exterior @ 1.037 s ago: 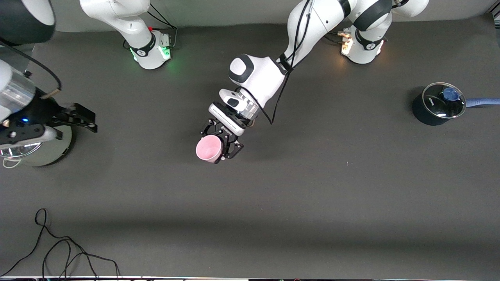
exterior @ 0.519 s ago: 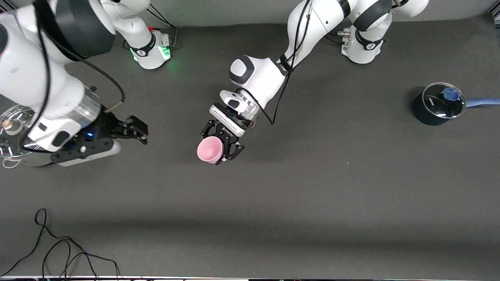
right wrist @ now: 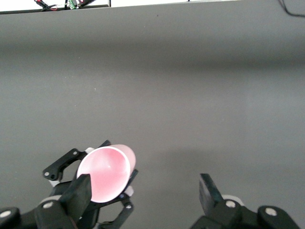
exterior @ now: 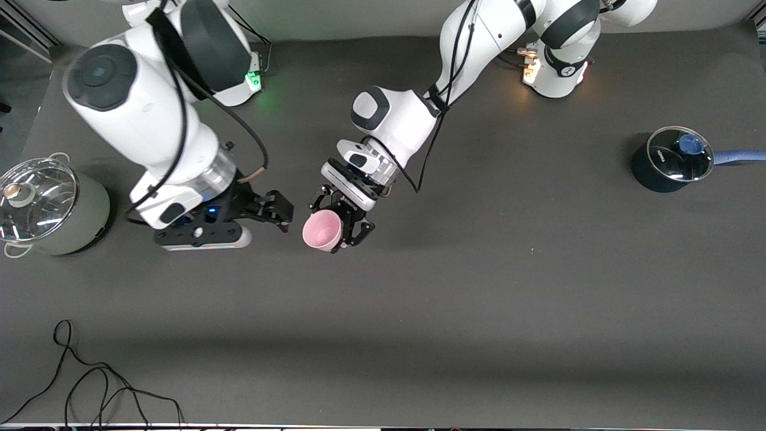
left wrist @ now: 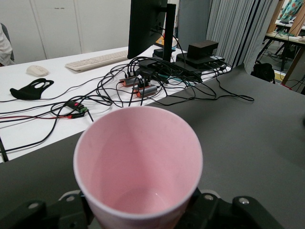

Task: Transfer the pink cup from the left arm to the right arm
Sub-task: 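Reach the open right gripper toward the cup held by the left gripper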

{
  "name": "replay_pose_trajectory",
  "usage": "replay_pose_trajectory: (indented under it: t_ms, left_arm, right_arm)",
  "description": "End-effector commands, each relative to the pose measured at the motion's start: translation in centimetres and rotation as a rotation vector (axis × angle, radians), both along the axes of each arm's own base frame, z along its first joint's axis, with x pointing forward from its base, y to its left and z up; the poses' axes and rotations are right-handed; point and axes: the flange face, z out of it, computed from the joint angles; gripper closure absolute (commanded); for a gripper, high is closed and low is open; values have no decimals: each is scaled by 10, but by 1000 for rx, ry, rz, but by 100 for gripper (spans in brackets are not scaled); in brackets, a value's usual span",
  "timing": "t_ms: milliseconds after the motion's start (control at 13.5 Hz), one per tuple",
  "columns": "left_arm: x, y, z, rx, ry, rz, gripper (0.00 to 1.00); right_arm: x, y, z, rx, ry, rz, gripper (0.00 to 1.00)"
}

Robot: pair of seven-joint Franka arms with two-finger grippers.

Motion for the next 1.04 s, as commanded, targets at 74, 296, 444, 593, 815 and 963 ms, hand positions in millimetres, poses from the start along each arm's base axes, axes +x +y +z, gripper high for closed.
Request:
replay_pose_trajectory:
  t_ms: [74, 296, 444, 593, 815, 963]
  left_arm:
    - [-1, -5, -3, -10, -1, 16, 100]
    - [1, -3, -3, -3, -8, 19, 100]
    - [1, -3, -5, 6, -13, 21, 100]
    - [0, -4, -6, 4, -12, 20, 100]
    - [0, -4, -7, 5, -11, 20, 100]
    - [0, -4, -6, 4, -12, 20, 100]
  right_arm:
    - [1, 16, -13, 13, 24, -110, 0]
    - [2, 17, -40, -12, 70, -112, 0]
    - [6, 19, -60, -30, 97, -109, 0]
    - [7, 20, -74, -40, 117, -101, 0]
    - [7, 22, -93, -57, 147, -95, 0]
    - [2, 32, -101, -62, 158, -82, 0]
